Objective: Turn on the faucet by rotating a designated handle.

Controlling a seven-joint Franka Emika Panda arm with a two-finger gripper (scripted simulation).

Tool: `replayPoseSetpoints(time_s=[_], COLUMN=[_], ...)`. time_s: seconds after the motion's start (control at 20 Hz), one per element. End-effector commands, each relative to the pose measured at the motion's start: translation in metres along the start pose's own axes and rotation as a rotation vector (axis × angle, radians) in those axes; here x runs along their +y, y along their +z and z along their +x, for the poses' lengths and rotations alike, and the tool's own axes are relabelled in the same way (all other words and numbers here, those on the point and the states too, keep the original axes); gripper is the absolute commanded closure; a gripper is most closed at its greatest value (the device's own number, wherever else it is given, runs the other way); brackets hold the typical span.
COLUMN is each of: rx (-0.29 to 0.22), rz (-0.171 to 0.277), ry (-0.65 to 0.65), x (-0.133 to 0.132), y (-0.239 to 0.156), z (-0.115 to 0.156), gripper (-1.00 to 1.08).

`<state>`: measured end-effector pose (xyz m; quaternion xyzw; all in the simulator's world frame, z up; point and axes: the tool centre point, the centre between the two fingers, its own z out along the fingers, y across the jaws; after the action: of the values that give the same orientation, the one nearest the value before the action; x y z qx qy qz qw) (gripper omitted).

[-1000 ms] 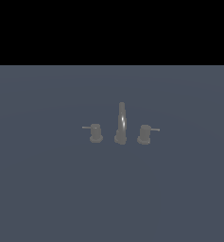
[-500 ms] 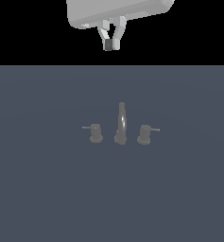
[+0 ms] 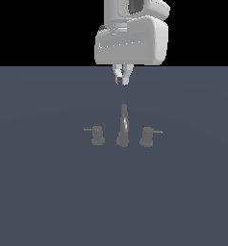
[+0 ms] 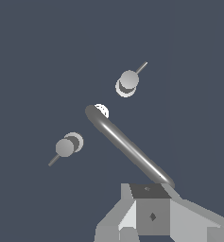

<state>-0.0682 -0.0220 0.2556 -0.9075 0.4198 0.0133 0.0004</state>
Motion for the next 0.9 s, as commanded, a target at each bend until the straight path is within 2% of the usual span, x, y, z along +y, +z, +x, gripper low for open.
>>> replayPoseSetpoints(time_s=[0.0, 0.45, 0.85], rx=[0.002, 0.009, 0.017], rz=[0.002, 0.007, 0.011], ry=[0.068, 0.314, 0.539], x=[-0.005, -0.013, -0.008], y=[0.017, 0.080, 0.136], z=[0.015, 0.073, 0.128], gripper=[1.08, 1.08, 1.08])
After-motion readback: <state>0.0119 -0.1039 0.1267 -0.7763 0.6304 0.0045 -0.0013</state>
